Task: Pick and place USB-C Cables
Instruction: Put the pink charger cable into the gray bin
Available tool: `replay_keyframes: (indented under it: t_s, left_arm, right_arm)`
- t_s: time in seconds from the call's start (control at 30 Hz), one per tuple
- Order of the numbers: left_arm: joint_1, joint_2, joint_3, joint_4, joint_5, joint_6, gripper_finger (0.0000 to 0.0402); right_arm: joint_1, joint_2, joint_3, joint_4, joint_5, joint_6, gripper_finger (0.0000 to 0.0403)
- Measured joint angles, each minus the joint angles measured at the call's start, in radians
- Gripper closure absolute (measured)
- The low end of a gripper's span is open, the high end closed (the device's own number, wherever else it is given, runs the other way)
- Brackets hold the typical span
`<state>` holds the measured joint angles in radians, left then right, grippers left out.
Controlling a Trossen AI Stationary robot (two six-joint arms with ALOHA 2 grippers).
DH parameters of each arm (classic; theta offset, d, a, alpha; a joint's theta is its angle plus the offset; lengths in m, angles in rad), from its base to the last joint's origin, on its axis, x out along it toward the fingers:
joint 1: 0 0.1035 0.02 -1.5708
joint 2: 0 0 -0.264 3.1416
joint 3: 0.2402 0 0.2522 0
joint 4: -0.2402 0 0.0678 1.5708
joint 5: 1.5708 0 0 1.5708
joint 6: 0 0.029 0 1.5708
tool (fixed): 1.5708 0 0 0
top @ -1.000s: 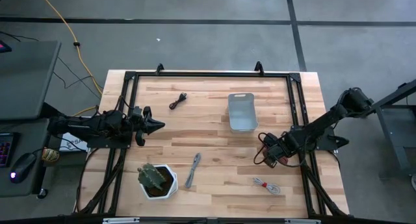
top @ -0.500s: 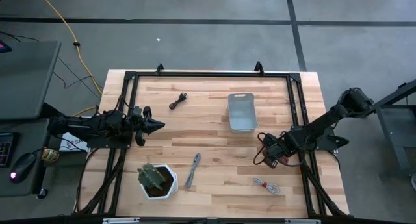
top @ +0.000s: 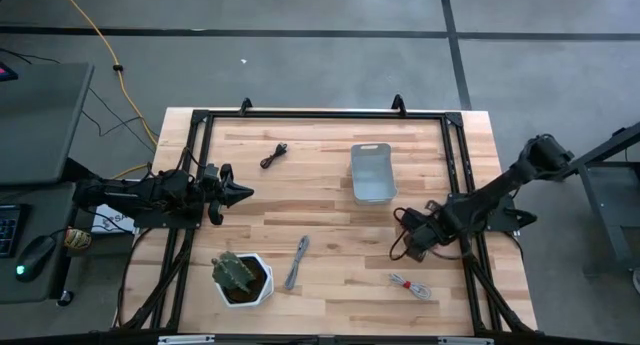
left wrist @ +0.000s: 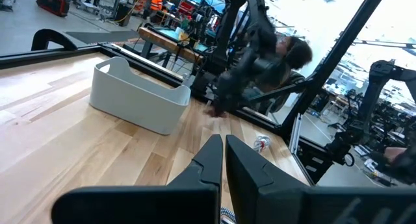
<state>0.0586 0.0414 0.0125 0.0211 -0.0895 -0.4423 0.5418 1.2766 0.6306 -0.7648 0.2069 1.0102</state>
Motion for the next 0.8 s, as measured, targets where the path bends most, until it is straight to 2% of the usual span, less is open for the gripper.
replay_keyframes:
  t_s: [0.13, 0.27, 0.43, 0.53, 0.63, 0.8]
  left_arm:
    - [0.000, 0.000, 0.000, 0.000, 0.000, 0.000, 0.0401]
    - [0.000, 0.000, 0.000, 0.000, 0.000, 0.000, 0.0401]
    - [0.000, 0.000, 0.000, 0.000, 0.000, 0.000, 0.0401]
    - [0.000, 0.000, 0.000, 0.000, 0.000, 0.000, 0.0401]
    - [0.000, 0.000, 0.000, 0.000, 0.000, 0.000, 0.0401]
    - [0.000, 0.000, 0.000, 0.000, 0.000, 0.000, 0.0401]
  right_arm:
    - [0.058, -0.067, 0.091, -0.062, 0.147, -0.053, 0.0402]
    - [0.128, -0.157, 0.176, -0.055, 0.356, -0.138, 0.0403]
    - [0.224, -0.267, 0.209, 0.062, 0.585, -0.333, 0.0403]
    - [0.261, -0.321, 0.188, 0.154, 0.623, -0.422, 0.0402]
    - [0.274, -0.339, 0.183, 0.166, 0.623, -0.431, 0.0403]
    - [0.217, -0.337, 0.182, 0.194, 0.593, -0.486, 0.0403]
